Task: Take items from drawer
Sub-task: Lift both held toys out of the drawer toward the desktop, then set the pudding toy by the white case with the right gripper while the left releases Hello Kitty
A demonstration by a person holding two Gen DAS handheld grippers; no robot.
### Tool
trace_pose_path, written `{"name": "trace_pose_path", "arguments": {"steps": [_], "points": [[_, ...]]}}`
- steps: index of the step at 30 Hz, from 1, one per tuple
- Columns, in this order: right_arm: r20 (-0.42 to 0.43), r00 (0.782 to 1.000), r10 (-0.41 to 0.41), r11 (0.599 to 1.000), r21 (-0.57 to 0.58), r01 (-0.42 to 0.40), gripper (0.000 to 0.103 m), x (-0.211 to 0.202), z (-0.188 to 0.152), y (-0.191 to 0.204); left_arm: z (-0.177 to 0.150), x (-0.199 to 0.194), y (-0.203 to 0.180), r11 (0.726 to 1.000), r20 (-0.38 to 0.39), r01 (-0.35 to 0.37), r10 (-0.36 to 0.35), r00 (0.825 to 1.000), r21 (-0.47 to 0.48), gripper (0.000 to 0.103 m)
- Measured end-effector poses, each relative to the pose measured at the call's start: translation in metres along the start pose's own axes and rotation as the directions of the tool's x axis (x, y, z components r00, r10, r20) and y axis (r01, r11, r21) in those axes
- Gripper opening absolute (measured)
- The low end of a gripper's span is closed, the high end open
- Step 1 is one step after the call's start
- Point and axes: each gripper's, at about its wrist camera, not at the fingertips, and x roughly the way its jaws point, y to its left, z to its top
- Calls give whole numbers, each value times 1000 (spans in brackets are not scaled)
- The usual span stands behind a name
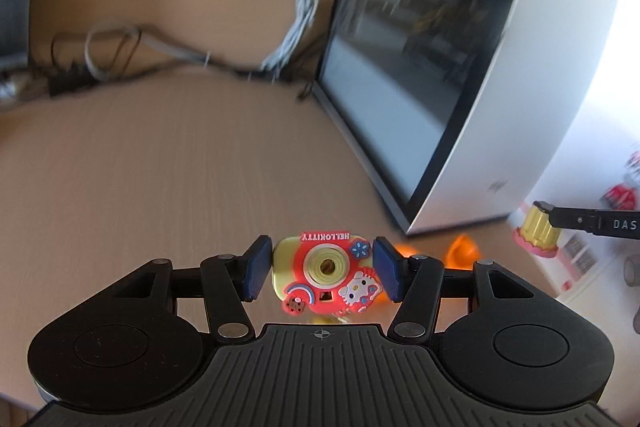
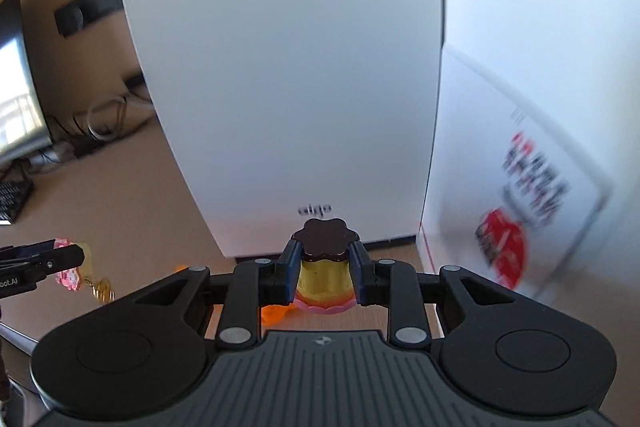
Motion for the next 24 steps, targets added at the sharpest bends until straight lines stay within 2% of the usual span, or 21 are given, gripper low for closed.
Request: {"name": "trace_pose_path", "arguments": {"steps": [3,6,9,15,24], "points": [[-40,998,-38,999,-34,37,25,33,-8,7,-8,15,3,1000,-15,-23,23,1000,-10,60],[-30,997,-68,994,-84,65,25,53,-17,17,-12,25,4,999,-20,-39,39,999,-9,60],[0,995,-102,986,-132,101,25,60,-25,19,-13,35,6,999,-23,-50,50,998,-12,60],[30,992,-123,984,-125,126,25,71,-31,19,-17,55,10,997,-61,-70,69,996,-16,60],[7,994,-112,986,-124,112,26,77,-36,19,-21,63,16,998,-54,-28,26,998,-50,61]]}}
